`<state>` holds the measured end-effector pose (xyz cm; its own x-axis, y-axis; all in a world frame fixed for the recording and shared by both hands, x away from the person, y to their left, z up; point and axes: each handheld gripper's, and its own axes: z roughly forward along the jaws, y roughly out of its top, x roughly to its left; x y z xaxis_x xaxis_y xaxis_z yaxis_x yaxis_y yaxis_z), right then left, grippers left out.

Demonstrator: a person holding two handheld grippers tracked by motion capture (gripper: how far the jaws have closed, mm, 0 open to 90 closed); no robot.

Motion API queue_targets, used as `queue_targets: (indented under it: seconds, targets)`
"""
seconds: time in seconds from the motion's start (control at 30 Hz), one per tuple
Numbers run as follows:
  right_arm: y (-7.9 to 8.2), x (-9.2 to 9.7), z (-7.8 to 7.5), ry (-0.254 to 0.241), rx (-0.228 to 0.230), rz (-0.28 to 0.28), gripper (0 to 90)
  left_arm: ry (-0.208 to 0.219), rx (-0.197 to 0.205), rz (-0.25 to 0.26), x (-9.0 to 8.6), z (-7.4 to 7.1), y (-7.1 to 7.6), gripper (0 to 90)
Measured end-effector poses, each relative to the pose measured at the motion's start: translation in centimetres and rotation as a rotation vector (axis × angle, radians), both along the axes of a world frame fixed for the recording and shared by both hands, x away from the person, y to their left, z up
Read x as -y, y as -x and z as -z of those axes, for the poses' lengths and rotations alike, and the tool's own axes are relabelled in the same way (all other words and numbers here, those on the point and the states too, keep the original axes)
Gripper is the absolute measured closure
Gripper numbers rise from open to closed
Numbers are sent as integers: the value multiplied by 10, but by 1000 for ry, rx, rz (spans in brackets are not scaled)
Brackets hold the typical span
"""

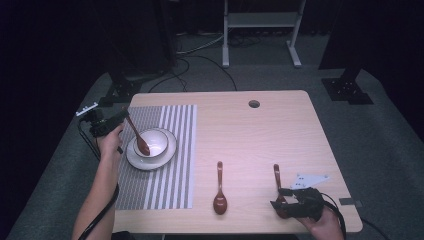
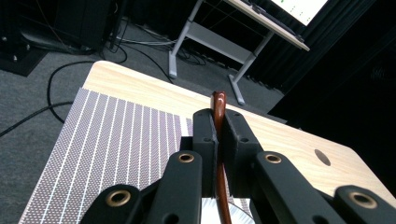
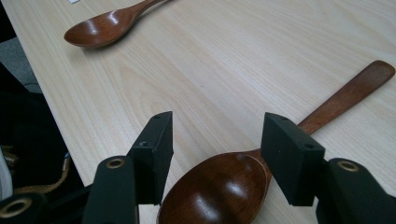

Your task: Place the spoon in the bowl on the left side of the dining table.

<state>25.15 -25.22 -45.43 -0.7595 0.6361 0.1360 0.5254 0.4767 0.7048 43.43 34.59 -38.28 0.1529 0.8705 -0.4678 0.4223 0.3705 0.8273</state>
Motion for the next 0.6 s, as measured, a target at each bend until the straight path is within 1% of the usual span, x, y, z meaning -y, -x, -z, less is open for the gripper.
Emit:
queue_targets:
  seconds: [0.27, 0.6]
  targets:
    - [0, 0, 0, -1, -1, 1, 429, 13, -9, -10, -2, 6, 0, 844]
    - [0, 0, 0, 1, -3, 1, 429, 21, -15, -6, 0, 10, -1, 843]
